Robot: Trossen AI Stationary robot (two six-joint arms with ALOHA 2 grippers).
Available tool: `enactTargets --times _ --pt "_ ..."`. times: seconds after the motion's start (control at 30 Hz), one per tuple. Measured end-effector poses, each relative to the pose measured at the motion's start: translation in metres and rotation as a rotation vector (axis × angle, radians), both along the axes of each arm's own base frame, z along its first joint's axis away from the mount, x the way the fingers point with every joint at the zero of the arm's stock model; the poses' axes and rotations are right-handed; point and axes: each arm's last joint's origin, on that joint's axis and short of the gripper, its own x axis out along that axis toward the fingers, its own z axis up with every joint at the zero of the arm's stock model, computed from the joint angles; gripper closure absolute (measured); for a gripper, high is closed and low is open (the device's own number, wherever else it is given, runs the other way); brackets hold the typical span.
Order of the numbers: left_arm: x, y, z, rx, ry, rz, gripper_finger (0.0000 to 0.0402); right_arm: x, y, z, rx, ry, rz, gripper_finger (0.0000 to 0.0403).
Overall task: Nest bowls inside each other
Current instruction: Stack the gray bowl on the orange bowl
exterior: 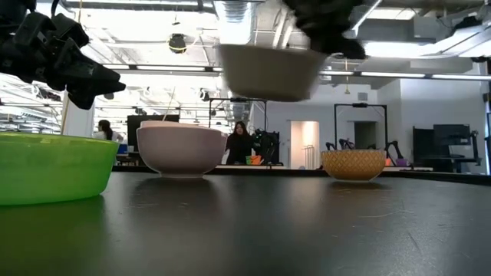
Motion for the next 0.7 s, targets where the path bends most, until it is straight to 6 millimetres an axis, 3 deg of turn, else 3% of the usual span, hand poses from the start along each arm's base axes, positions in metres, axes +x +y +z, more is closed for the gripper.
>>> enactTargets --times 0.17,0.33,0.53,0.7 --pt "0.000 0.000 0.000 0.000 0.000 0.001 0.0274 0.049 -0.064 0.018 -0.118 -0.064 0.008 0.0395" --pt "0.000 0.000 0.000 0.000 0.001 0.001 0.0274 0.096 -0.117 0.014 -0.140 -0.085 0.060 0.0395" --pt "0.000 0.000 0.000 0.015 0.004 0.000 0.0274 0.142 -0.142 0.002 -0.103 -0.141 0.152 0.0396" --pt "0.000 0.000 -0.001 0.019 0.018 0.000 0.0274 0.164 -0.158 -0.016 -0.102 -0.125 0.154 0.0396"
